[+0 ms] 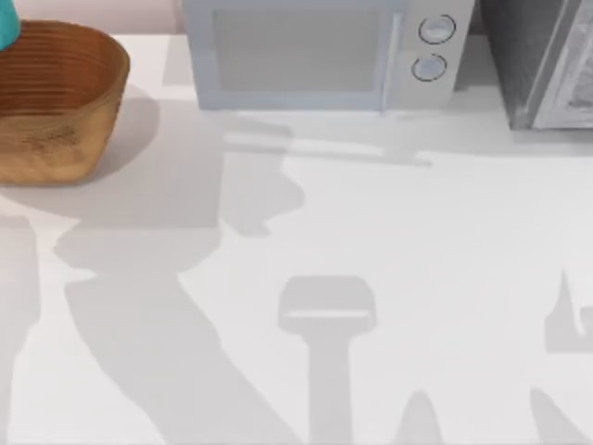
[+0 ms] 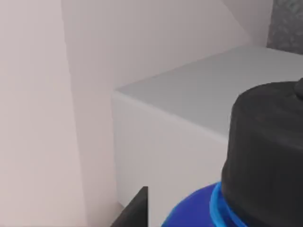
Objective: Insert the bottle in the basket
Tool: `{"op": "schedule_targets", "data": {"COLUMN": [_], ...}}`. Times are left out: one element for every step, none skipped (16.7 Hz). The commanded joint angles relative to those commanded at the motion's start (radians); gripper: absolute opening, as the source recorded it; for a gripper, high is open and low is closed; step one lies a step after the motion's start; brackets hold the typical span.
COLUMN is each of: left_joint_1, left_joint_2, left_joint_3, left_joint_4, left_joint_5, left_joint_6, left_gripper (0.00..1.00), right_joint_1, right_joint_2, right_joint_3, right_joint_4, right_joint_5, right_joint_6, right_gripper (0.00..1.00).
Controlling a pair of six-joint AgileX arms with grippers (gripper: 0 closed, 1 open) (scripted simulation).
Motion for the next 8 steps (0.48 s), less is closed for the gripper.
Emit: {"op": "schedule_targets", "data": {"left_joint_1": [0.000,0.000,0.000,0.000,0.000,0.000,0.000,0.000], "left_joint_2": [0.000,0.000,0.000,0.000,0.000,0.000,0.000,0.000], "left_joint_3": [0.000,0.000,0.000,0.000,0.000,0.000,0.000,0.000], "left_joint_4": [0.000,0.000,0.000,0.000,0.000,0.000,0.000,0.000], "left_joint_5": [0.000,0.000,0.000,0.000,0.000,0.000,0.000,0.000], "left_joint_6": [0.000,0.000,0.000,0.000,0.000,0.000,0.000,0.000], "left_gripper": [0.90,0.98,1.00,1.00,1.00,1.00,1.00,1.00], "right_joint_1": [0.000,0.000,0.000,0.000,0.000,0.000,0.000,0.000], "right_joint_2": [0.000,0.000,0.000,0.000,0.000,0.000,0.000,0.000], "right_joint_3": [0.000,0.000,0.000,0.000,0.000,0.000,0.000,0.000], "right_joint_4": [0.000,0.000,0.000,0.000,0.000,0.000,0.000,0.000], "right_joint_5": [0.000,0.000,0.000,0.000,0.000,0.000,0.000,0.000], "right_joint_6": [0.000,0.000,0.000,0.000,0.000,0.000,0.000,0.000], "right_gripper": [1.00,1.00,1.00,1.00,1.00,1.00,1.00,1.00]}}
